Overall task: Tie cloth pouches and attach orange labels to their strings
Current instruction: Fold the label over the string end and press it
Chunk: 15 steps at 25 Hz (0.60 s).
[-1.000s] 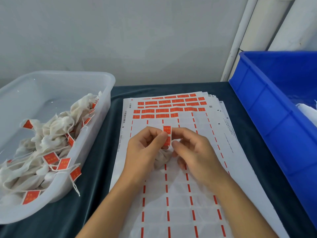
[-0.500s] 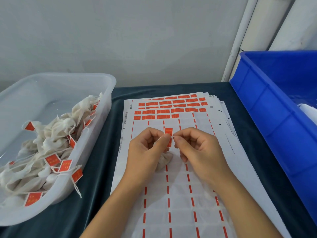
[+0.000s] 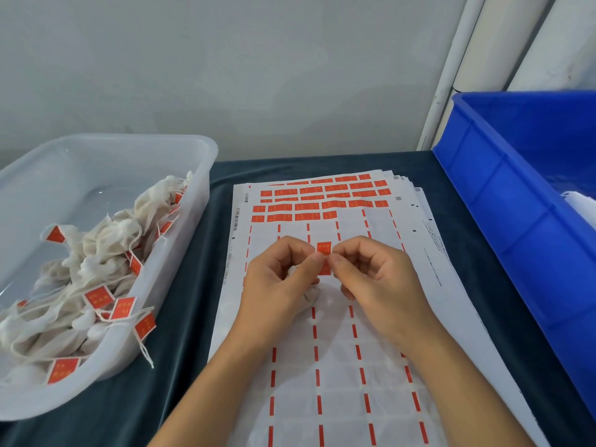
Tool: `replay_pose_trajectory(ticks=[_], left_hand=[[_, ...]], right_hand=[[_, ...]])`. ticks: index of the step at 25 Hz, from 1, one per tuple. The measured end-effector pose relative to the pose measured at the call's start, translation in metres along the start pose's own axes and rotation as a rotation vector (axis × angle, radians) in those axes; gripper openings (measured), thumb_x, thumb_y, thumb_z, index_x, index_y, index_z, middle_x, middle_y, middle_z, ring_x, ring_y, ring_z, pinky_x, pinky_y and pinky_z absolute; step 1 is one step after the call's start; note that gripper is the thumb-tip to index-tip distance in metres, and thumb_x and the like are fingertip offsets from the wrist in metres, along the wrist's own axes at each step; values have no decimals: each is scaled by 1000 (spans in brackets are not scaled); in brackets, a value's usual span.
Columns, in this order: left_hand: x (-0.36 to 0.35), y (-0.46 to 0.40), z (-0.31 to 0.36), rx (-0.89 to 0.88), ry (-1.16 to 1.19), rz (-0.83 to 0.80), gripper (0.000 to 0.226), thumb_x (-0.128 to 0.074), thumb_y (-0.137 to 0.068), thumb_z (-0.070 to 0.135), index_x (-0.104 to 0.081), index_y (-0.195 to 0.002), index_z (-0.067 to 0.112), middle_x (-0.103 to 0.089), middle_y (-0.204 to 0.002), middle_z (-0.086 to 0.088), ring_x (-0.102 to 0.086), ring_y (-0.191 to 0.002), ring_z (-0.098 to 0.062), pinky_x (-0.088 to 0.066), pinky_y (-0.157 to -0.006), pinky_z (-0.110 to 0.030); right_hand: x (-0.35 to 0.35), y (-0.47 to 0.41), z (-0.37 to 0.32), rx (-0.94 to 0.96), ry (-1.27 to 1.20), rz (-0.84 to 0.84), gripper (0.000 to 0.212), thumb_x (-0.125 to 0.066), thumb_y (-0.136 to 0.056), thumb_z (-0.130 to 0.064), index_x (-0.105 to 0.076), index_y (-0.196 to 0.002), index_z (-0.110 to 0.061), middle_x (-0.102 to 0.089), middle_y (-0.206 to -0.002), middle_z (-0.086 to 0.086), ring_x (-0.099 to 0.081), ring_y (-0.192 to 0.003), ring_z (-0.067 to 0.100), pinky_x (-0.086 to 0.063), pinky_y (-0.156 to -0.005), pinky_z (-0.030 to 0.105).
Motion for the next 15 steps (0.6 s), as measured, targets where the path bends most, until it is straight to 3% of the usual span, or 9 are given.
replay_pose_trajectory(ticks=[3,7,12,15], left_hand=[[3,0,-1,-2,-70,22,7,-74,-97,20,-71,-96,26,-73,-83,6,-72,-80,-18,-61,-73,-26],[6,4,9,-124,-165,67,20,-81,-91,19,-62,-87,25,-65,-78,9,-64,-73,-11,-51,-64,-13],[0,7,20,-261,-260,33,18,-78,-93,19,-74,-97,36,-73,-96,20,-68,-97,-14,-56,-78,-18],[1,6,19,-244,-317,70,17,-77,-94,27,-75,-104,41,-72,-99,22,-66,-96,-14,-54,-74,-16]], right_hand=[[8,-1,2,-19,43,27,5,-69,-97,-30,-73,-94,-31,-74,-90,-14,-70,-89,10,-60,-75,25],[12,-1,4,-44,61,32,5,-70,-96,-30,-74,-93,-30,-74,-89,-16,-70,-87,8,-57,-73,24],[11,-1,4,-45,62,6,8,-70,-96,-29,-75,-91,-33,-74,-87,-17,-70,-87,7,-55,-72,25],[11,-1,1,-28,92,3,10,-69,-96,-31,-76,-89,-36,-74,-87,-20,-69,-89,4,-56,-72,23]])
Point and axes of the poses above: each hand's wrist, its own y-axis away from the middle knuckle, its own x-axis out of the back of the hand, z = x × y, the point moved 9 cm from there along -y, towards the middle knuckle
